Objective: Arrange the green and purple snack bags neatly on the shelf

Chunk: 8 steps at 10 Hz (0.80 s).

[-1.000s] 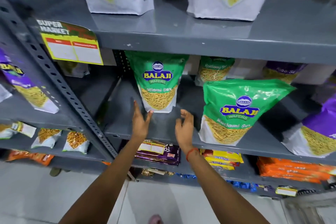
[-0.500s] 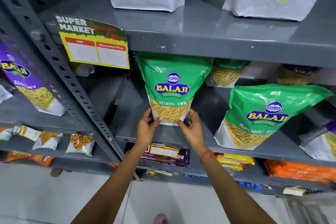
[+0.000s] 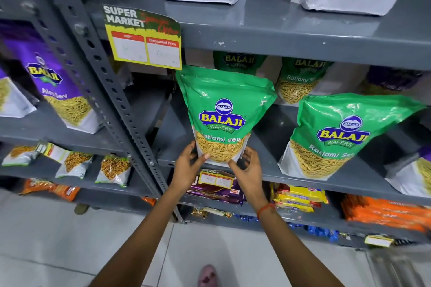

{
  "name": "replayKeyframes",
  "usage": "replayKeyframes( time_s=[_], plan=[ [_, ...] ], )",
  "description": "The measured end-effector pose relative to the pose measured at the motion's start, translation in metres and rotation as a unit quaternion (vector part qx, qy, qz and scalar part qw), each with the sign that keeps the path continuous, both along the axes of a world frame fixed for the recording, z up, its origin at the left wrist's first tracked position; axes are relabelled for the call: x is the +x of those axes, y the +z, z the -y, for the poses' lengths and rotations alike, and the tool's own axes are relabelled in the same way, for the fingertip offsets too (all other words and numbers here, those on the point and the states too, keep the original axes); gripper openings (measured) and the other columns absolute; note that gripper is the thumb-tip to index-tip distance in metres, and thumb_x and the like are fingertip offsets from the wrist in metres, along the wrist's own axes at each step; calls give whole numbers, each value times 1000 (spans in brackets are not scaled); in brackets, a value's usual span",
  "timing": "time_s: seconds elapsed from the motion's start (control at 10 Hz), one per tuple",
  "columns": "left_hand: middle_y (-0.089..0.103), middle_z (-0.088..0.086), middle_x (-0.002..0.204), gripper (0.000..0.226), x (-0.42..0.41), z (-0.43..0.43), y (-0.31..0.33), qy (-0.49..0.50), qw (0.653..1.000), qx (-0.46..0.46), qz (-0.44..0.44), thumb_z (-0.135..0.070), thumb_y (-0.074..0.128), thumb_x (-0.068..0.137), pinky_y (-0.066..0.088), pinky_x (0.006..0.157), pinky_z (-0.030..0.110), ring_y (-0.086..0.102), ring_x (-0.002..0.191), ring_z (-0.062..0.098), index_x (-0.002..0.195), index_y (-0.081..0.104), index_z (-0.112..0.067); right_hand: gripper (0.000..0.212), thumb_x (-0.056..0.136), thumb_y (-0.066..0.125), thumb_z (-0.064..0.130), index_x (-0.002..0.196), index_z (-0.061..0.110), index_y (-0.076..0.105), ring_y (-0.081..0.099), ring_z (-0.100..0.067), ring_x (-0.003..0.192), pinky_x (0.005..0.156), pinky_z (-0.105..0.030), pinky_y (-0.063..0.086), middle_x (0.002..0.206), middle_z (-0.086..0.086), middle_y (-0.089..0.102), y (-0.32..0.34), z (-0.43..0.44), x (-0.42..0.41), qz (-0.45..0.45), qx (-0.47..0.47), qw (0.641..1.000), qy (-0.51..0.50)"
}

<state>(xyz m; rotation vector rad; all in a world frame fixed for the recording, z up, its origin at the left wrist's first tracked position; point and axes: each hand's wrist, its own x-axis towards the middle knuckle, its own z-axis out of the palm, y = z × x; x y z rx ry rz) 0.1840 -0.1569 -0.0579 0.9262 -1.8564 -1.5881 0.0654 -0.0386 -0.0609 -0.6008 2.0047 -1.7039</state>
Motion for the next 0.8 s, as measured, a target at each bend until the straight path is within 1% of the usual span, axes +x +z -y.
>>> replayKeyframes(
  time_s=[0.1,0.2,0.3,0.4,0.5,0.6,0.7,0.8],
  plan=[
    [58,-6,118,46,1,-7,8,-5,1000,21,9,-19,63,85,50,88,36,58,104,12,127,43,-24,55,73,75,16,120,14,46,56,-23,113,95,-35,49,126,-11,56,3,-4,-2,4,5,1000,17],
    [53,-1,127,56,0,-14,16,-6,999,41,19,-15,62,86,45,92,38,54,110,16,135,35,-15,56,75,74,21,121,14,43,55,-23,114,96,-39,49,126,-11,56,9,-9,-5,-13,32,998,56],
    [53,12,134,52,-2,-21,23,17,999,34,39,-11,60,87,45,100,45,52,117,24,133,35,-7,56,78,71,20,124,10,40,54,-27,118,99,-39,45,129,-14,55,17,-11,-12,-31,72,992,94],
    [51,16,136,50,-4,-32,30,42,997,26,67,-12,59,88,44,100,51,50,119,27,131,35,-4,55,79,69,18,124,5,39,53,-31,119,102,-44,45,130,-18,54,26,-17,-15,-57,111,984,127],
    [50,12,137,54,-4,-39,35,38,995,17,93,-20,61,87,44,103,49,50,120,24,133,36,-9,58,77,69,17,125,3,39,53,-33,118,101,-48,45,130,-19,54,34,-17,-17,-68,142,976,149],
    [47,12,142,62,-3,-47,44,24,991,-20,133,-28,60,87,39,108,48,46,129,29,139,30,-11,62,77,69,28,124,0,41,49,-36,121,103,-44,42,130,-21,52,47,-19,-15,-134,211,954,168],
    [37,20,147,65,-6,-63,54,26,964,-109,240,-29,54,91,37,107,51,39,132,37,141,20,-3,58,82,61,35,121,-2,42,44,-40,123,102,-43,37,130,-24,50,67,-30,-13,-214,294,914,181],
    [50,25,134,40,-16,-85,94,25,944,-170,283,-21,49,93,44,99,48,49,121,39,127,43,-1,35,87,53,29,111,3,56,55,-37,111,96,-43,46,123,-21,59,113,-44,-14,-238,295,901,210]
  ],
)
